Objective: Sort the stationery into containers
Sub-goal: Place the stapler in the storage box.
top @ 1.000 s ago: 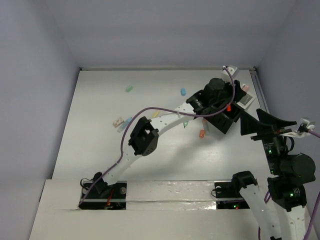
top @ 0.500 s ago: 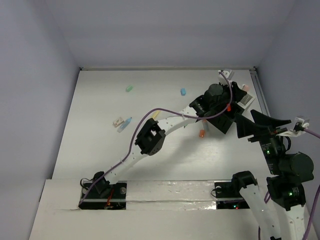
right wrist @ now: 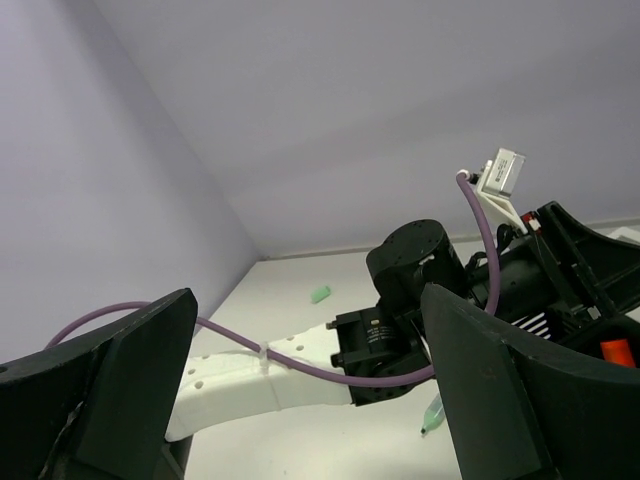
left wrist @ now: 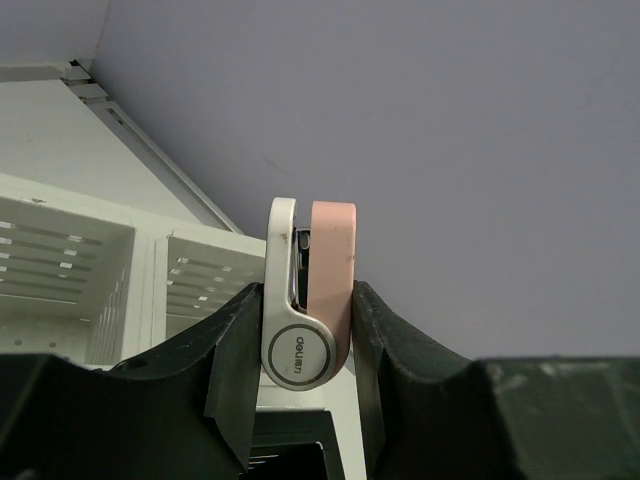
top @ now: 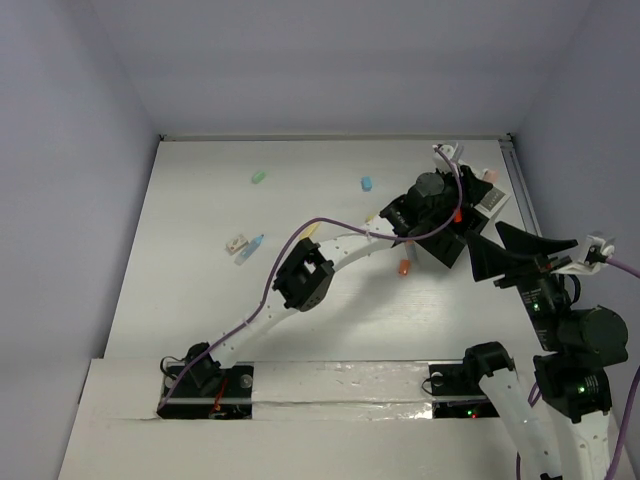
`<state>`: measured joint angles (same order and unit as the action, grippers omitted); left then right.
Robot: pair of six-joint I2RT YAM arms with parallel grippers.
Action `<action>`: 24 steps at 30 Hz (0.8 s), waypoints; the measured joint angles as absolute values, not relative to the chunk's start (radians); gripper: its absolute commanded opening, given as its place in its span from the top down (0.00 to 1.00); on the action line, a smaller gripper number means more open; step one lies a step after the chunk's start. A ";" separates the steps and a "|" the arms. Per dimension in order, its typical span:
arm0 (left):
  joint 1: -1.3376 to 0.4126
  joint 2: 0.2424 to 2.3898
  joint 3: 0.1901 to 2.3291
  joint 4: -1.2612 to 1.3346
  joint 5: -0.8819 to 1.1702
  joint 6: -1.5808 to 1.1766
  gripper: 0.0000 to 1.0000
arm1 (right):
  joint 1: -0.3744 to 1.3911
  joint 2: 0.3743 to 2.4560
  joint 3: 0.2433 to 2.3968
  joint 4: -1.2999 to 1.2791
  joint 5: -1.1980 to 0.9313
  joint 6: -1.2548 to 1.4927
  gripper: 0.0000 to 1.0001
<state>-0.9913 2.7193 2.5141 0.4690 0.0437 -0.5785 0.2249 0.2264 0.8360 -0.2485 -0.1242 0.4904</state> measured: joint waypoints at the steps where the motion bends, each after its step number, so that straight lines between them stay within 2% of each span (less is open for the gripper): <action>1: -0.991 2.720 2.514 0.471 0.043 -0.580 0.77 | 0.225 0.225 0.836 -0.249 -0.125 0.491 0.00; 14: -0.991 2.733 2.514 0.498 0.042 -0.594 0.62 | 0.238 0.223 0.836 -0.253 -0.137 0.491 0.00; 24: -0.991 2.766 2.516 0.509 0.036 -0.612 0.34 | 0.245 0.222 0.836 -0.253 -0.139 0.491 0.00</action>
<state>-0.9913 2.7655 2.5156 0.5091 0.0357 -0.6117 0.2447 0.2218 0.8356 -0.2535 -0.1394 0.4908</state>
